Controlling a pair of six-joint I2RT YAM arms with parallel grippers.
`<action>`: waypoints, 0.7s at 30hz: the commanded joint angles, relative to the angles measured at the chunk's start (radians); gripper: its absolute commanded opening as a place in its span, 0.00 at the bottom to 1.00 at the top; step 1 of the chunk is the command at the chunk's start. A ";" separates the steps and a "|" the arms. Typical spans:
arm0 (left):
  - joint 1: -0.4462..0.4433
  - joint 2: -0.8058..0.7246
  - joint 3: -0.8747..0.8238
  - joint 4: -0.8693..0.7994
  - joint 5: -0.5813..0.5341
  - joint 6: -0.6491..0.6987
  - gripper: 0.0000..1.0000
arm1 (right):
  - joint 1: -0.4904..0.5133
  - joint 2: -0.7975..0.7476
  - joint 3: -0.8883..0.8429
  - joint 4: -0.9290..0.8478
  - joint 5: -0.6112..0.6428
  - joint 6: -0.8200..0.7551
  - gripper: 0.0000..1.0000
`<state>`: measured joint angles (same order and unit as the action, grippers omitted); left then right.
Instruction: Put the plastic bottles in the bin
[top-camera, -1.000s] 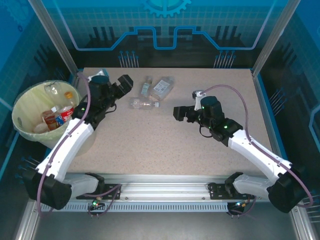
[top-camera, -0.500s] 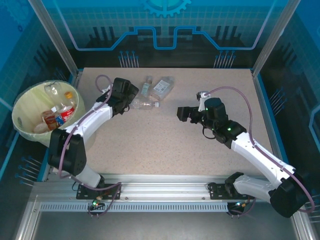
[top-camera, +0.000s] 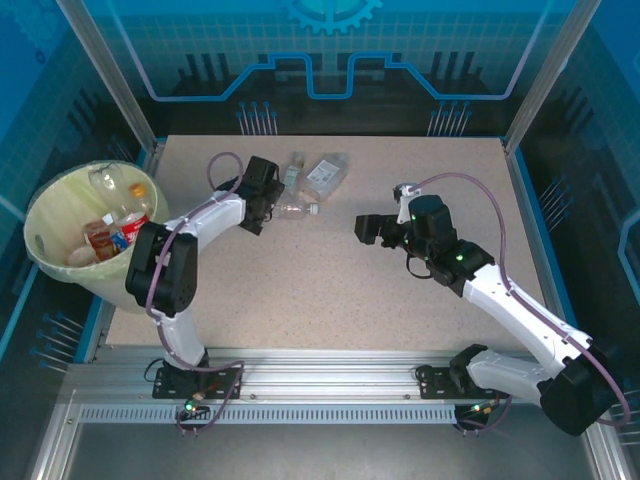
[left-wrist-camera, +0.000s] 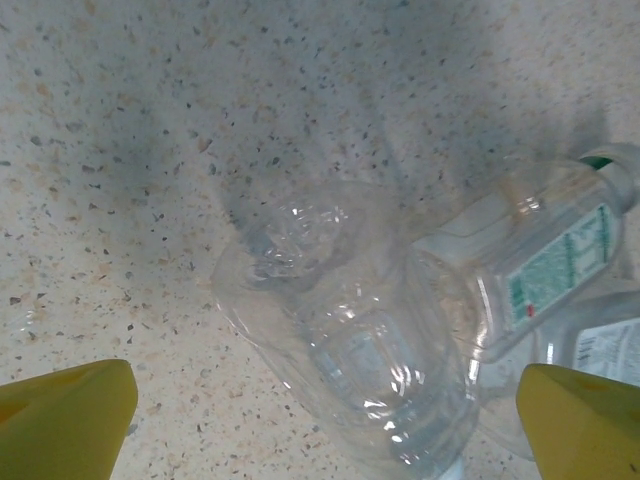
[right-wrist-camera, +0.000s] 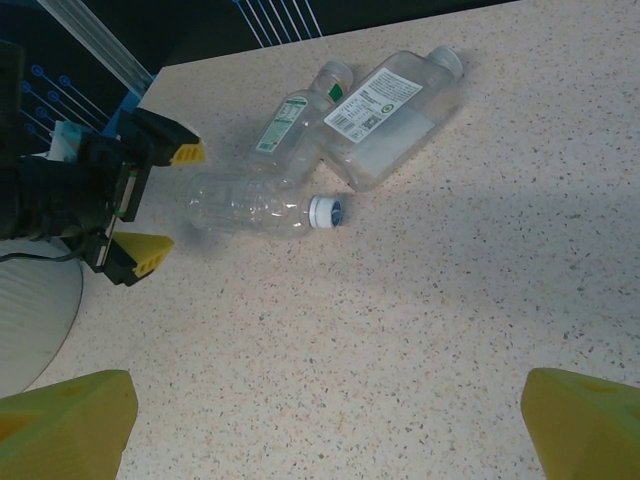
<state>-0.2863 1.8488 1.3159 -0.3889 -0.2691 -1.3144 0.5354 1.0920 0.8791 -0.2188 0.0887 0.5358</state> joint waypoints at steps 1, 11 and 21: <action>-0.011 0.043 0.030 0.028 0.018 -0.043 0.96 | -0.014 -0.020 0.032 -0.023 -0.013 0.007 1.00; -0.024 0.161 0.104 0.027 0.027 -0.080 0.90 | -0.015 -0.046 0.014 -0.042 0.000 0.016 1.00; -0.024 0.209 0.089 0.119 -0.004 0.030 0.82 | -0.015 -0.072 -0.020 -0.045 -0.002 0.043 1.00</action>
<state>-0.3023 2.0529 1.4223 -0.3229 -0.2543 -1.3388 0.5335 1.0382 0.8776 -0.2474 0.0868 0.5602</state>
